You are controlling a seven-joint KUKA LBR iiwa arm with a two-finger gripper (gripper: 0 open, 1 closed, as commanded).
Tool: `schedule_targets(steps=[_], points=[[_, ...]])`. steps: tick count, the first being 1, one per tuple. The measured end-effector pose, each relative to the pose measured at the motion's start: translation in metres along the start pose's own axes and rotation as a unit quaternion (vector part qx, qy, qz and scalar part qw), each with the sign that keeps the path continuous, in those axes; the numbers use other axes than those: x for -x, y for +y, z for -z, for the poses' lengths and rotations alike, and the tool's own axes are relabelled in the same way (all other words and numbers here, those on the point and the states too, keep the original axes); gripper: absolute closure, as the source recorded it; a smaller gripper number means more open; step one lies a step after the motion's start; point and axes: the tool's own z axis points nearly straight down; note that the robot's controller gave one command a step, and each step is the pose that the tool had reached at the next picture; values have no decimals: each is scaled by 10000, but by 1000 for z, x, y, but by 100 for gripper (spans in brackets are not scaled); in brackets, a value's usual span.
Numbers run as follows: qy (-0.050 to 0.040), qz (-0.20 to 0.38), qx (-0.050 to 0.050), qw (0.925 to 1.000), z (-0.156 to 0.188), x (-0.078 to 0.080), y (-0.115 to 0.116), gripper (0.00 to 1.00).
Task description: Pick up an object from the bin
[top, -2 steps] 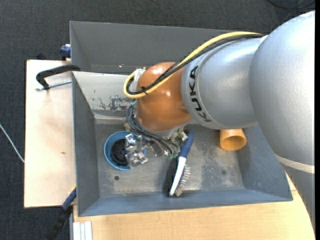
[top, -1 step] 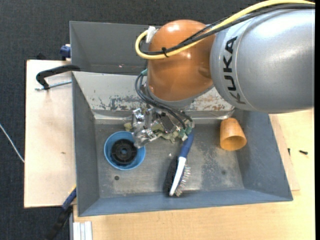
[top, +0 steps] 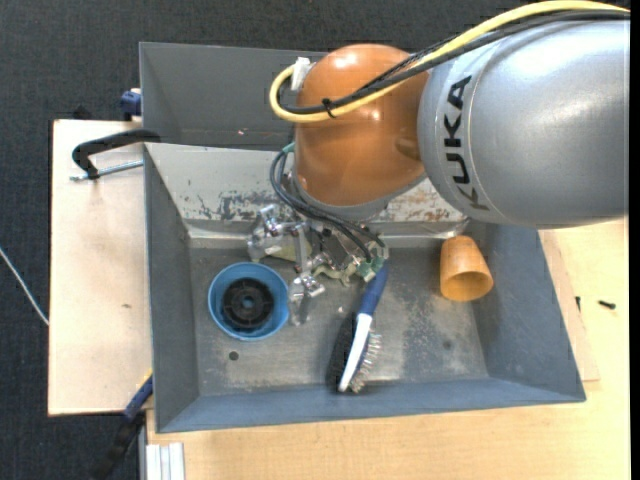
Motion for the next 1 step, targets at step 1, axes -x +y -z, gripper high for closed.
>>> schedule_targets(steps=[1], points=[[49, 1376, 13, 9905, -127, -3, 15, 0]])
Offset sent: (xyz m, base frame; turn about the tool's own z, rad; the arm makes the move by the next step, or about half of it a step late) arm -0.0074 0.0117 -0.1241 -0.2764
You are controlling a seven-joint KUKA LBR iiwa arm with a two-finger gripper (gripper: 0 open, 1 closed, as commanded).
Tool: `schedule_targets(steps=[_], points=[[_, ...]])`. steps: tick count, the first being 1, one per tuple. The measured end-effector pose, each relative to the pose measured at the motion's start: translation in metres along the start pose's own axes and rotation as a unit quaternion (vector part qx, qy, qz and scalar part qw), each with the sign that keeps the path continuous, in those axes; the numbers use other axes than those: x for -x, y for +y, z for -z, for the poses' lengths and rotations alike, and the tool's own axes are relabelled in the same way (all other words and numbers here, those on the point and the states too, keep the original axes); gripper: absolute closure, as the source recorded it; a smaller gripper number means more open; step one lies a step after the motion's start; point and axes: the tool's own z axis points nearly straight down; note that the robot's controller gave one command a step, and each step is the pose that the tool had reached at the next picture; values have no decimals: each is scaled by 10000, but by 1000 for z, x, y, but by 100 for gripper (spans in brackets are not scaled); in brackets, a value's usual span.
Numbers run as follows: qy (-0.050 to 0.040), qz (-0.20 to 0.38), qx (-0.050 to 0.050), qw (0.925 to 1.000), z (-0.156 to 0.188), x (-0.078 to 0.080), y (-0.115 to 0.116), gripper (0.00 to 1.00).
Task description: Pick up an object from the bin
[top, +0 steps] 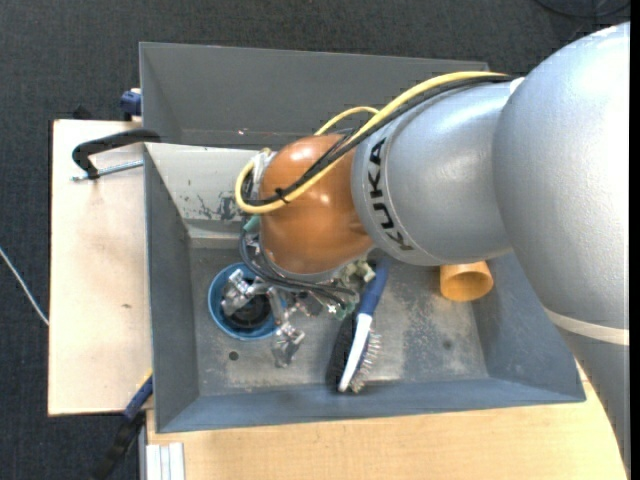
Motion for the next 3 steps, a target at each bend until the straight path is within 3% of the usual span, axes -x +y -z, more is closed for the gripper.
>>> schedule_targets(steps=[1, 2, 3], points=[[-30, -7, -12, 10000, 4, 1, -1, 100], [-90, -36, -35, 9999, 126, 1, 2, 100], [-58, -820, -17, 9966, 136, 6, -12, 100]])
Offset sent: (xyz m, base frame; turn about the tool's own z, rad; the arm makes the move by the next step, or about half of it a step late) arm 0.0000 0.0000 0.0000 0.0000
